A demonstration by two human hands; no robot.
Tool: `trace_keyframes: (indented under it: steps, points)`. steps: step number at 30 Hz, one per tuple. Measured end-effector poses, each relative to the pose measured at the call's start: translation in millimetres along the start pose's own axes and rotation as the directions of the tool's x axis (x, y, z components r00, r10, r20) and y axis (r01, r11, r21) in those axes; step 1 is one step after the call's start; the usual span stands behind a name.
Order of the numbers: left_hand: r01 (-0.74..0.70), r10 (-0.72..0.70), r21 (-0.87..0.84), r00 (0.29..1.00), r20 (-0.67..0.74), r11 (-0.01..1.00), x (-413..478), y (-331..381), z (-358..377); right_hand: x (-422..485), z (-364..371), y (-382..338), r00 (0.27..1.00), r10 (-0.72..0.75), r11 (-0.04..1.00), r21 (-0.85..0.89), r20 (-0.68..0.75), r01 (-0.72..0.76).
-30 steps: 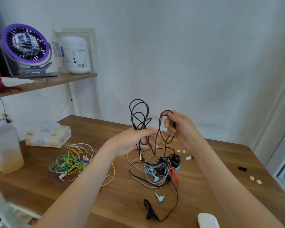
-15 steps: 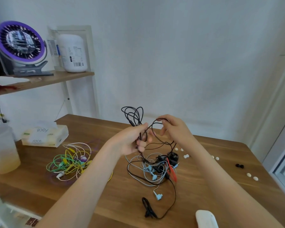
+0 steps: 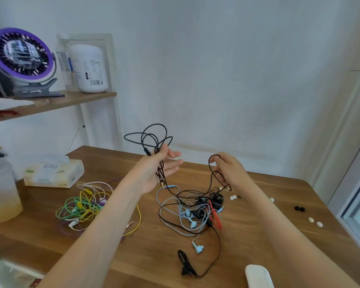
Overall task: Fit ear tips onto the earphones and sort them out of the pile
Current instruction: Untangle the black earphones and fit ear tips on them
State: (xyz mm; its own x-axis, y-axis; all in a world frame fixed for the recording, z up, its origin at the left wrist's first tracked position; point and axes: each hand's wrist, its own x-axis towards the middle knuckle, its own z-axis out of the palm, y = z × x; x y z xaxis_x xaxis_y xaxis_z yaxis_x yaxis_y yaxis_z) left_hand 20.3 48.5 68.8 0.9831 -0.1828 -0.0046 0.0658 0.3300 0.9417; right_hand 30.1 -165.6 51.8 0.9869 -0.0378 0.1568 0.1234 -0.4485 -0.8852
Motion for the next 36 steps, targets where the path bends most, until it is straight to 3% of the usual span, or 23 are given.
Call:
trace_keyframes:
  steps: [5,9,14,18,20,25,31,34,36]
  points:
    - [0.148,-0.149,0.118,0.989,0.004,0.982,-3,-9,16,2,3,-4,0.999,-0.044,0.996,0.074,-0.033,0.046]
    - [0.274,-0.287,0.155,0.955,0.068,0.949,-5,-20,33,2,11,-6,0.982,-0.094,0.994,0.032,-0.163,0.100]
    - [0.351,-0.367,0.132,0.923,0.115,0.927,-8,-25,57,4,30,-1,0.974,-0.139,0.990,0.000,-0.179,0.141]
    - [0.388,-0.398,0.170,0.917,0.027,0.906,-10,-25,58,3,37,-3,0.960,-0.132,0.989,0.030,-0.245,0.143]
    - [0.401,-0.417,0.190,0.908,0.050,0.896,-11,-21,52,0,36,-4,0.965,-0.126,0.989,0.048,-0.231,0.141]
    - [0.284,-0.359,0.369,0.921,0.151,0.885,-14,-15,40,2,40,-3,0.970,-0.108,0.991,0.059,-0.216,0.123]
    - [0.205,-0.279,0.480,0.956,0.088,0.853,-8,-19,31,0,35,-11,0.981,-0.048,0.980,0.183,-0.186,0.083]
    - [0.192,-0.201,0.415,0.979,-0.023,0.889,-6,-14,21,0,23,-10,0.983,0.061,0.956,0.292,-0.171,-0.008]
    - [0.189,-0.173,0.214,0.981,-0.091,0.958,-5,-11,16,1,15,-8,0.975,0.134,0.920,0.387,-0.177,-0.056]
